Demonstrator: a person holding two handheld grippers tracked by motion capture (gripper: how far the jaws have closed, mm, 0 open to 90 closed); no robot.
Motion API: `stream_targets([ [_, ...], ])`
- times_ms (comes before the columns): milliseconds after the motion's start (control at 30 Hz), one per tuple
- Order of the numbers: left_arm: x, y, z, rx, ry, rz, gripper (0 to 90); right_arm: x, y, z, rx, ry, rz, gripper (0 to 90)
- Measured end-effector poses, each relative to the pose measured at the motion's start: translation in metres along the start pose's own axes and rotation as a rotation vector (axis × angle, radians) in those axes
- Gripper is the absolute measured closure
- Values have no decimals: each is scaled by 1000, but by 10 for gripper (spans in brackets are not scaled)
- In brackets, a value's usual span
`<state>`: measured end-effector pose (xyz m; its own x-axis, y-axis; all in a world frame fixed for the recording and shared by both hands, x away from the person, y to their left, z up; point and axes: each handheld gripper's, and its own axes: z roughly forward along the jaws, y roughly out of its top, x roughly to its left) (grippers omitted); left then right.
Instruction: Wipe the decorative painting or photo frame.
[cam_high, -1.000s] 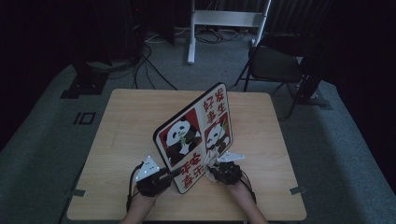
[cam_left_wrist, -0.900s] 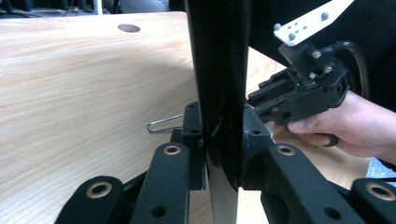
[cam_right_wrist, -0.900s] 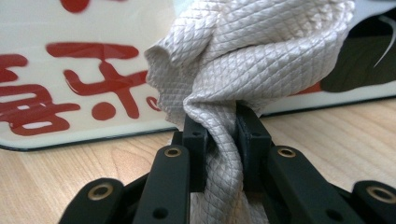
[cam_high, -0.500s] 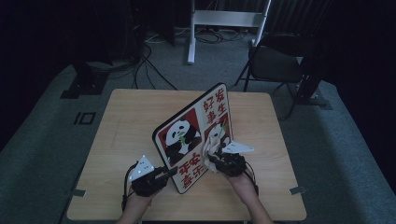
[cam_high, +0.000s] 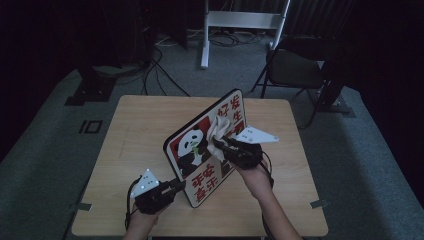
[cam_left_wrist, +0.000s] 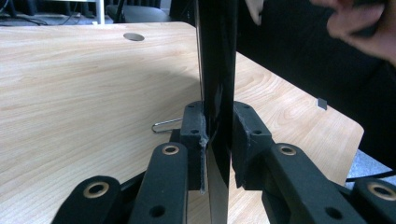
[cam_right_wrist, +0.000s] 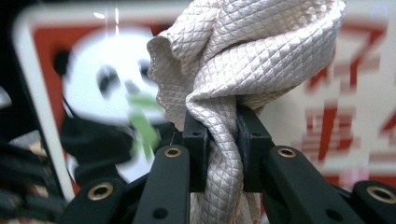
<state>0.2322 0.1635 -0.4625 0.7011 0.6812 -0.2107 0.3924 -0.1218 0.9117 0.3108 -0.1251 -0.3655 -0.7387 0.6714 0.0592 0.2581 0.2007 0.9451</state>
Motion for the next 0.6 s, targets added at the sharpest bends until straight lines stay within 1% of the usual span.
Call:
stream_targets([
  [100,0,0,0,-1,-2,-10,779,6,22,-2,-44,10,-20,767],
  [133,0,0,0,-1,-2,-10,780,6,22,-2,-44,10,-20,767],
  [167,1,0,0,1,-4,-10,783,10,34,-2,-65,16,-33,767],
  [267,1,0,0,-4,-5,-16,785,16,47,0,-85,22,-53,767],
  [333,1,0,0,-6,-6,-18,785,20,53,4,-88,27,-64,767],
  [400,1,0,0,-6,-5,-15,785,22,55,10,-81,25,-75,767],
  [433,1,0,0,-2,-13,-10,785,23,54,14,-74,27,-77,767],
  [500,1,0,0,3,-12,-2,784,24,51,21,-50,20,-86,767],
  [600,4,0,1,-3,-27,-8,784,22,43,27,-34,18,-76,767],
])
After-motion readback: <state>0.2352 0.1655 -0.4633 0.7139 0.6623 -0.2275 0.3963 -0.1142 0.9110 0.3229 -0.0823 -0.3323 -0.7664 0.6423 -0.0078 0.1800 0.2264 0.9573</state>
